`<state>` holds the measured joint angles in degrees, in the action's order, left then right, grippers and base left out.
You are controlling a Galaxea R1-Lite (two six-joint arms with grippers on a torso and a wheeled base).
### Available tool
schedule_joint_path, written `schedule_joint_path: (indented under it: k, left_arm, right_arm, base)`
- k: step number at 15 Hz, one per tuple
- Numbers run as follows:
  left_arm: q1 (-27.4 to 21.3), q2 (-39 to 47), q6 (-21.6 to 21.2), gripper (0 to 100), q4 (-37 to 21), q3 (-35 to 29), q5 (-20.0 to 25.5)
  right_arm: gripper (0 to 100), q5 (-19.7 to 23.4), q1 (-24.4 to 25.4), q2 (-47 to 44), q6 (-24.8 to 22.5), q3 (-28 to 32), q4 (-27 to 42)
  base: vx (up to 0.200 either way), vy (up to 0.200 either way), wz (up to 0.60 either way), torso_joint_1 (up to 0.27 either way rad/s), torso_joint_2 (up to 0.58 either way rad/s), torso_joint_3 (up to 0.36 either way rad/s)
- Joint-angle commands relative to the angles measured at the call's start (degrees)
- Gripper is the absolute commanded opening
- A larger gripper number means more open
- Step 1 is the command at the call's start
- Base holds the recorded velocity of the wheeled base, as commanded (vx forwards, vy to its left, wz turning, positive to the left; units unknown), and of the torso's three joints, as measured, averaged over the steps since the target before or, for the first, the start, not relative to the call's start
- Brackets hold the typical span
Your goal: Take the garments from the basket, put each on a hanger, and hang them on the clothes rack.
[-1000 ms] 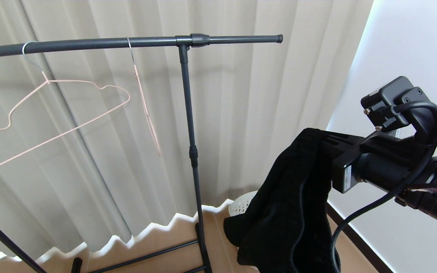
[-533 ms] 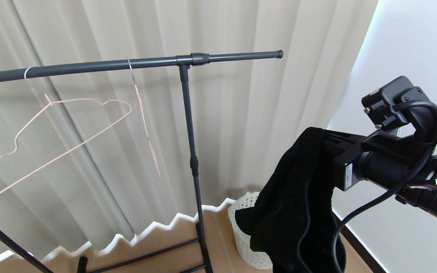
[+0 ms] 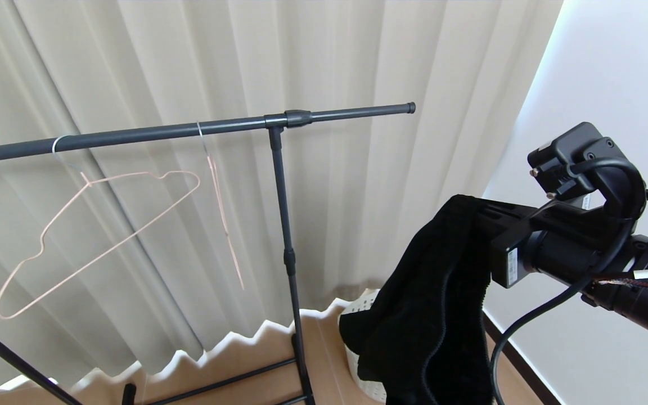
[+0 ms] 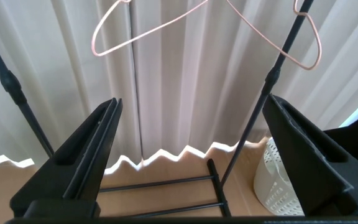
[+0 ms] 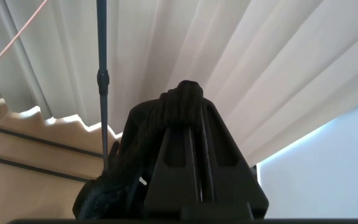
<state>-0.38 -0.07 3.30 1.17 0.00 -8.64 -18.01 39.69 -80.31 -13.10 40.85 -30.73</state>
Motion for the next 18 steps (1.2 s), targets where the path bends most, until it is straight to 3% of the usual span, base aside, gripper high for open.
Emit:
schedule_joint_path:
  k: [1,6,12,18]
  left_arm:
    - [0.03,0.07,0.04,100,0.06,0.00,-0.06]
    - [0.03,0.07,0.12,100,0.06,0.00,-0.15]
    - [0.03,0.07,0.12,100,0.06,0.00,-0.23]
    - [0.03,0.07,0.12,100,0.06,0.00,-0.06]
  right_arm:
    - [0,-0.01,0.03,-0.55,-0.08,-0.16,-0.03]
    - [0,-0.10,0.03,-0.55,-0.08,-0.07,-0.12]
    - [0,-0.19,-0.14,-0.64,-0.08,0.02,-0.03]
    - [0,-0.10,-1.90,-0.99,-0.08,0.28,-0.12]
  base:
    - [0.000,0.000,0.00,0.173,-0.37,-0.222]
    - [0.000,0.000,0.00,0.148,-0.34,-0.189]
    - [0.000,0.000,0.00,0.005,-0.01,-0.009]
    - [0.000,0.000,0.60,0.004,0.00,0.000]
